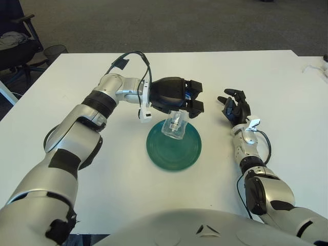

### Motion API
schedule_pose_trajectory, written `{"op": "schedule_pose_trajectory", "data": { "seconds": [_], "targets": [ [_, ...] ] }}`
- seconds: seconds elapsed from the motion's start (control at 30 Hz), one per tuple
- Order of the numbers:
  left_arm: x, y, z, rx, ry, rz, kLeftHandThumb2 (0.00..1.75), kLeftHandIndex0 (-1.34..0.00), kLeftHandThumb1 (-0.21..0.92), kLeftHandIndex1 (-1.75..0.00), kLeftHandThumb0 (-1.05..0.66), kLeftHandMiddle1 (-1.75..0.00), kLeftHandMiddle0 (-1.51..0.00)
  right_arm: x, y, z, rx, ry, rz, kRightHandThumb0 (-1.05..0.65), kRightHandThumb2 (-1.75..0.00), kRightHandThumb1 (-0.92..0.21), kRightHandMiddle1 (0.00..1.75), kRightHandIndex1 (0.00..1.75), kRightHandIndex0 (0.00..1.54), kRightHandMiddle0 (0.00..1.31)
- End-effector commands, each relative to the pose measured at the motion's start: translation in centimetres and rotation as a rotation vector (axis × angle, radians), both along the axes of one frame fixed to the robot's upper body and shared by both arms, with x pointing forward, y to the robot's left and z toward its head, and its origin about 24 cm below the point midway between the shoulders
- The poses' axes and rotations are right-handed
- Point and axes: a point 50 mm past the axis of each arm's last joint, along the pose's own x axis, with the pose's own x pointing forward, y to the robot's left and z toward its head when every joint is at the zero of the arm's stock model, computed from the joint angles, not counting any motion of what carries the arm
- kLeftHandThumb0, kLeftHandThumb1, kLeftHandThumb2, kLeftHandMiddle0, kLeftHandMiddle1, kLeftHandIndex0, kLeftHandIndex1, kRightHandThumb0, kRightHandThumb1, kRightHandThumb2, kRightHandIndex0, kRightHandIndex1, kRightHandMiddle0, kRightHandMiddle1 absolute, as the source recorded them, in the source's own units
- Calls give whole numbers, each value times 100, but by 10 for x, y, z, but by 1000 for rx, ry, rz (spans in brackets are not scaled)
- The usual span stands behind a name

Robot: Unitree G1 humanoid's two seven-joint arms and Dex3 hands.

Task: Put the bottle into the plate.

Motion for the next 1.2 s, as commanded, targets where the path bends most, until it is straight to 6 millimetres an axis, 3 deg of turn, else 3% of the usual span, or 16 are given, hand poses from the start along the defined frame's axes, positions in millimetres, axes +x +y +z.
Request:
{"op": "schedule_pose_trajectory", "data": {
  "seconds": [0.0, 0.43, 0.97, 1.17],
  "targets": [
    [-2, 3, -6, 1, -32, -15, 175, -70, -9, -175, 0, -166, -93, -59, 7, -73, 96, 388, -31, -52, -91, -74, 136, 94, 24, 14],
    [-1, 8, -17, 64, -106, -27, 175, -69, -7, -175, 0, -173, -88, -58, 6, -74, 81, 409, -33, -54, -86, -80, 131, 86, 24, 13],
    [-3, 14, -42, 79, -72, -27, 175, -69, -8, -175, 0, -170, -91, -56, 2, -73, 98, 410, -50, -52, -89, -79, 134, 88, 29, 11],
    [-5, 17, -42, 123, -61, -14, 175, -68, -7, -175, 0, -172, -90, -56, 1, -72, 98, 403, -53, -51, -91, -75, 135, 90, 30, 14]
  ]
}}
